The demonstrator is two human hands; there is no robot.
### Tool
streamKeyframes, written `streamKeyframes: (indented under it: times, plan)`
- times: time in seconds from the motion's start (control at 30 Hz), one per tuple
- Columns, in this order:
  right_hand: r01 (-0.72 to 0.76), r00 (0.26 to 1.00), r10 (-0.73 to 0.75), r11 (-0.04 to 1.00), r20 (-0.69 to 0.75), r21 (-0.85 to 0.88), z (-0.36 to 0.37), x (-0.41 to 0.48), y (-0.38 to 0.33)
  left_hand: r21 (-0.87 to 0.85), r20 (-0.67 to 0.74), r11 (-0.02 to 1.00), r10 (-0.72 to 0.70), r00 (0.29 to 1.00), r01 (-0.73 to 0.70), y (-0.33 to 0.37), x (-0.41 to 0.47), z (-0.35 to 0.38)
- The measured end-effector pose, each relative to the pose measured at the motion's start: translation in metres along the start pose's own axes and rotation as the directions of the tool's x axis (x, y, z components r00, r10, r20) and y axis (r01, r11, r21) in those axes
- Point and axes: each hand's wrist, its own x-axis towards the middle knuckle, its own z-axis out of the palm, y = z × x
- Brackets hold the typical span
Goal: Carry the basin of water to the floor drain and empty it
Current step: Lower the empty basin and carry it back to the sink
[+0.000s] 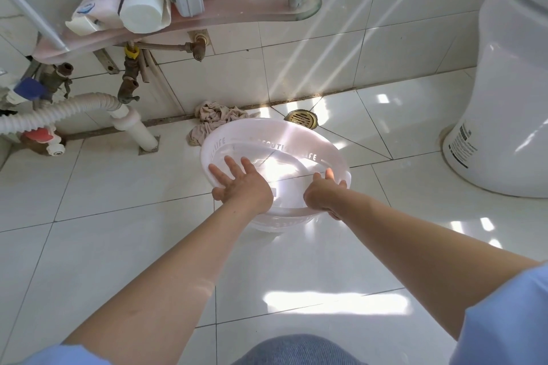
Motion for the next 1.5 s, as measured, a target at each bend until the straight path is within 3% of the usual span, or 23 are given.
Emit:
streamKeyframes:
  times: [0.1, 0.23, 0.53, 0.8, 0.87, 0.97, 1.5]
  plan:
    - [0.026, 0.999, -0.018, 0.984, -0.044, 0.178, -0.002, -0.009, 0.001, -0.014, 0.005, 1.0, -0.021, 1.0, 0.021, -0.002, -0.001, 0.004]
    - [0.047, 0.995, -0.028, 0.979, -0.093, 0.2, 0.003, -0.007, 0.001, -0.025, 0.029, 0.999, -0.039, 0.999, 0.039, -0.005, -0.001, 0.012]
    - [-0.188, 0.98, 0.199, 0.932, -0.006, 0.311, 0.026, 0.009, 0.002, -0.047, 0.054, 0.996, -0.072, 0.996, 0.075, -0.012, -0.001, 0.038]
    - [-0.241, 0.97, 0.24, 0.962, 0.025, 0.13, 0.035, 0.018, 0.012, -0.142, -0.036, 0.983, -0.126, 0.991, 0.12, -0.02, 0.0, 0.055]
    - [-0.202, 0.977, 0.211, 0.95, -0.014, 0.237, 0.037, 0.018, 0.017, -0.167, -0.09, 0.977, -0.151, 0.984, 0.134, -0.022, 0.002, 0.055]
    - [-0.1, 0.955, 0.214, 0.883, -0.205, 0.458, 0.039, 0.017, 0.026, -0.175, -0.129, 0.97, -0.19, 0.973, 0.166, -0.026, 0.004, 0.054]
    - [-0.258, 0.928, 0.362, 0.791, -0.083, 0.554, 0.038, 0.025, 0.04, -0.328, 0.071, 0.875, -0.354, 0.933, 0.357, -0.057, 0.026, 0.06]
